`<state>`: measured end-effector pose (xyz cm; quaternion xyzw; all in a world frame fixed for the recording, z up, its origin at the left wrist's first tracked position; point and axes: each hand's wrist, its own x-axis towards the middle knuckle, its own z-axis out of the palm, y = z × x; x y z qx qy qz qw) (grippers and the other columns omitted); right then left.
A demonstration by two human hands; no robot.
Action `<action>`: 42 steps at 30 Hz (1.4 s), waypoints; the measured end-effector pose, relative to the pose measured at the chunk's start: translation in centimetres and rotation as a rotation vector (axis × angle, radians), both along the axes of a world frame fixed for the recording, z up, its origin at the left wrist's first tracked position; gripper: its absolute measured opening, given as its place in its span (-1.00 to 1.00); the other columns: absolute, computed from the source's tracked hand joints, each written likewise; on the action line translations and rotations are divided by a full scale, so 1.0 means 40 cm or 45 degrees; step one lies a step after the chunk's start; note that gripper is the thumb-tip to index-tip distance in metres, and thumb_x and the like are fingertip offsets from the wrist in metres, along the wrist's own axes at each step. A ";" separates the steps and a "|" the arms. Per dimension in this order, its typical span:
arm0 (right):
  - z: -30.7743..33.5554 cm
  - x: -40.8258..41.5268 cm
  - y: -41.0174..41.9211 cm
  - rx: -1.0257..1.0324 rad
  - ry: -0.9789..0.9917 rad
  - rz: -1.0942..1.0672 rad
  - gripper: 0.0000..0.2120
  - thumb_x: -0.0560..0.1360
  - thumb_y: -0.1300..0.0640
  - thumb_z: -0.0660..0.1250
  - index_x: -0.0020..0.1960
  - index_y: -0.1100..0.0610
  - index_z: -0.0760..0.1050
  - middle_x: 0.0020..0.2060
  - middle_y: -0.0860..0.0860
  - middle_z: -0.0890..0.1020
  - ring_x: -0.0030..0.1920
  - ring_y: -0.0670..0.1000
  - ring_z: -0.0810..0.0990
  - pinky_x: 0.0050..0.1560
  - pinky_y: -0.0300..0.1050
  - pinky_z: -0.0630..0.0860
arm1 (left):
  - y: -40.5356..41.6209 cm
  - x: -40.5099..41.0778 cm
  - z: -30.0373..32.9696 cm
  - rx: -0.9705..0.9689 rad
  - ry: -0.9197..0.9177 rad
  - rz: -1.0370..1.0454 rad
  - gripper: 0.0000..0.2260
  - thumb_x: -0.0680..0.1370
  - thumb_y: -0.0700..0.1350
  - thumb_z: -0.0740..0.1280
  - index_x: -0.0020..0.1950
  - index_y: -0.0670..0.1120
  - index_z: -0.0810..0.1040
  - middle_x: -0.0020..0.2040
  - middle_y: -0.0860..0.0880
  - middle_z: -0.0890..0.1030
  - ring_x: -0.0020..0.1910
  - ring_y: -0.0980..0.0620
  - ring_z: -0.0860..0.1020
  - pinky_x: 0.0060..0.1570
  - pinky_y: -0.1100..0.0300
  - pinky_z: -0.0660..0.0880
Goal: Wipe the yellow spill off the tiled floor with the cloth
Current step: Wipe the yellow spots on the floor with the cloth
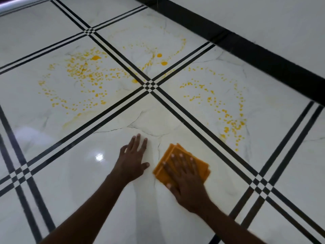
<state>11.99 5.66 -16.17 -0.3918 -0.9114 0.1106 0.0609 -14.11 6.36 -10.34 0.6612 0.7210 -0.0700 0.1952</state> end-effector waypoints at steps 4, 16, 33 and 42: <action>-0.002 0.176 0.208 0.038 -0.131 -0.453 -0.37 0.64 -0.19 0.04 0.67 -0.03 0.10 0.66 0.13 0.12 0.64 0.28 0.12 0.56 0.40 0.09 | 0.008 0.062 -0.038 0.031 -0.014 -0.032 -0.14 0.57 0.28 0.23 0.65 0.00 -0.20 0.64 -0.12 -0.27 0.63 -0.11 -0.23 0.57 -0.12 -0.02; 0.086 0.014 0.335 -0.102 -0.063 -0.451 -0.36 0.57 -0.11 0.09 0.54 0.22 0.34 0.37 0.30 0.55 0.36 0.35 0.53 0.36 0.33 0.42 | 0.092 0.039 0.046 -0.425 0.093 -0.139 -0.01 0.50 0.21 0.42 0.65 0.06 -0.23 0.64 -0.10 -0.28 0.64 -0.11 -0.14 0.52 -0.11 0.24; 0.218 0.066 0.427 -0.716 0.416 -1.076 -0.91 0.48 0.23 0.42 -0.05 0.15 0.52 -0.17 0.08 0.61 -0.10 0.16 0.60 -0.16 -0.11 0.39 | 0.145 0.033 0.070 -0.375 -0.069 0.034 -0.29 0.57 0.17 0.34 0.64 0.08 0.11 0.65 -0.05 0.03 0.58 -0.13 0.16 0.50 -0.04 0.26; 0.392 0.011 0.378 -0.342 0.493 -0.505 -0.83 0.41 0.12 0.50 -0.05 0.03 0.54 -0.22 -0.04 0.62 -0.19 0.08 0.58 -0.17 -0.05 0.53 | 0.193 -0.017 0.108 -0.268 -0.345 0.207 -0.49 0.58 0.07 0.40 0.50 -0.02 0.43 0.43 -0.07 0.50 0.40 -0.03 0.47 0.41 0.08 0.37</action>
